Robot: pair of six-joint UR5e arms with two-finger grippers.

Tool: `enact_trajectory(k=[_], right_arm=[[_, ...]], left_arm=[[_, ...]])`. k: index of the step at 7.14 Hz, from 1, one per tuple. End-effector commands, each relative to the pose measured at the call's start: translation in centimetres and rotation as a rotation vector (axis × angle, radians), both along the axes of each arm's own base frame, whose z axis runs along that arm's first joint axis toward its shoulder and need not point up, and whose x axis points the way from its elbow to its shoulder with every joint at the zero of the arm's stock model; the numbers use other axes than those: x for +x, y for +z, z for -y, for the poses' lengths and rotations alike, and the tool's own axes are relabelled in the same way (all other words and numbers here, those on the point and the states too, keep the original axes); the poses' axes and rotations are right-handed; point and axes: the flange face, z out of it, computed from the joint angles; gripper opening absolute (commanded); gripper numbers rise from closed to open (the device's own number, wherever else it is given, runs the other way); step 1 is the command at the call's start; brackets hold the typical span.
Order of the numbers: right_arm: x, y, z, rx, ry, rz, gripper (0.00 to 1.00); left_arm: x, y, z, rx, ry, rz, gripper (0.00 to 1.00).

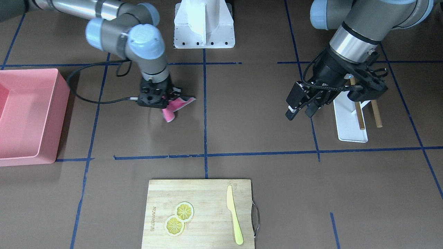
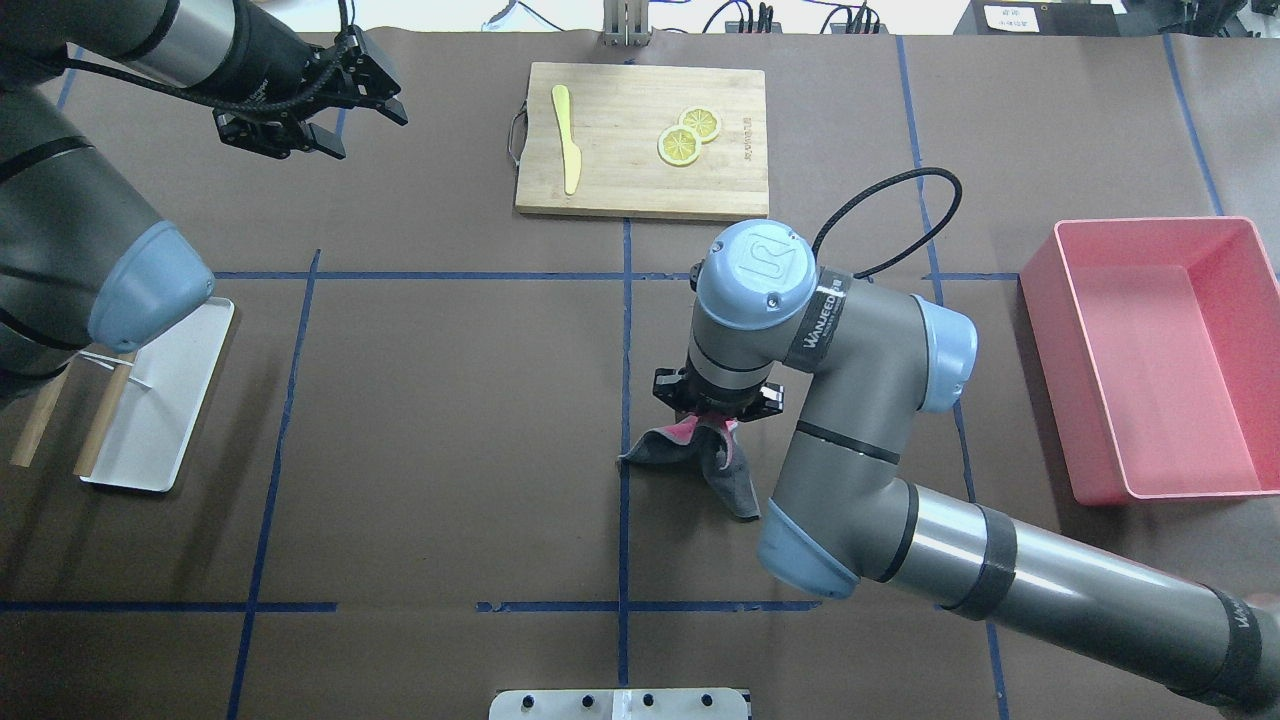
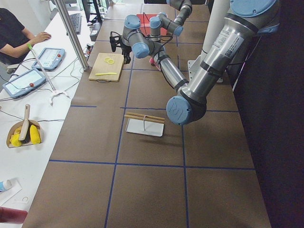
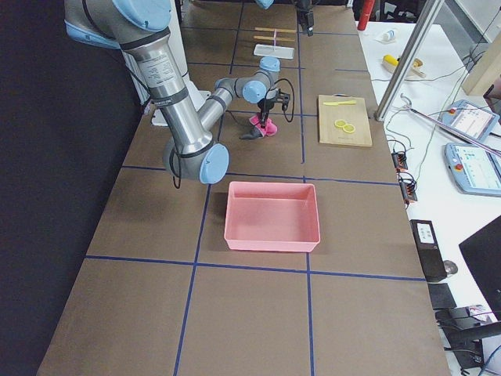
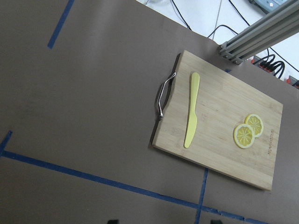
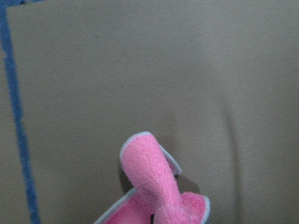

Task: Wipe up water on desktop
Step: 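Lower the pink cloth onto the table center with the right gripper, then wipe the pink cloth back and forth across the table with the right gripper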

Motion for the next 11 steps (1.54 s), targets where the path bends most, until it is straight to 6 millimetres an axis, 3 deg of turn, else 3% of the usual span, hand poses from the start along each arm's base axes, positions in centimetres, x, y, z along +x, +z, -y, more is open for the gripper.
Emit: enact_trajectory(k=[1,2,3,4,5,6,7,8,9,10,11], right_arm=[[9.7,7.2,1.0,0.054,-0.060,-0.050,0.00],[11.2,11.2,0.5,0.034,-0.078,-0.105,0.00],[11.4,11.5,0.5,0.042,-0.092,-0.106,0.00],[9.6,9.6,0.1,0.054,-0.106,-0.083,0.00],[5.6,5.2,-0.4,0.052,-0.103,-0.039,0.00],[0.2,0.8,-0.9,0.006,-0.073,-0.010,0.00],[-4.2,-3.7,-0.2,-0.035,-0.031,0.014,0.00],[-7.0,-6.4,-0.4,-0.055,-0.015,0.028,0.00],[-8.1,-8.1,-0.3,-0.069,-0.003,0.036,0.00],[-7.3,-6.1,-0.5,-0.074,-0.011,0.021,0.00],[-3.8,-2.4,-0.2,-0.063,-0.015,0.004,0.00]], left_arm=[[-0.9,2.0,0.1,0.011,0.016,0.028,0.72],[-1.5,2.2,0.4,0.010,0.007,0.031,0.72],[-2.0,4.2,0.3,0.022,0.027,0.061,0.74],[-3.3,7.0,0.2,0.037,0.065,0.091,0.74],[-5.7,9.1,0.5,0.073,0.088,0.127,0.74],[-8.2,10.7,0.9,0.092,0.107,0.140,0.75],[-9.2,12.0,0.7,0.102,0.128,0.147,0.75],[-9.7,12.7,0.6,0.116,0.140,0.160,0.75],[-9.8,13.1,0.5,0.112,0.141,0.161,0.75],[-9.9,13.1,0.6,0.112,0.140,0.162,0.75],[-9.7,13.3,0.7,0.109,0.143,0.164,0.76]])
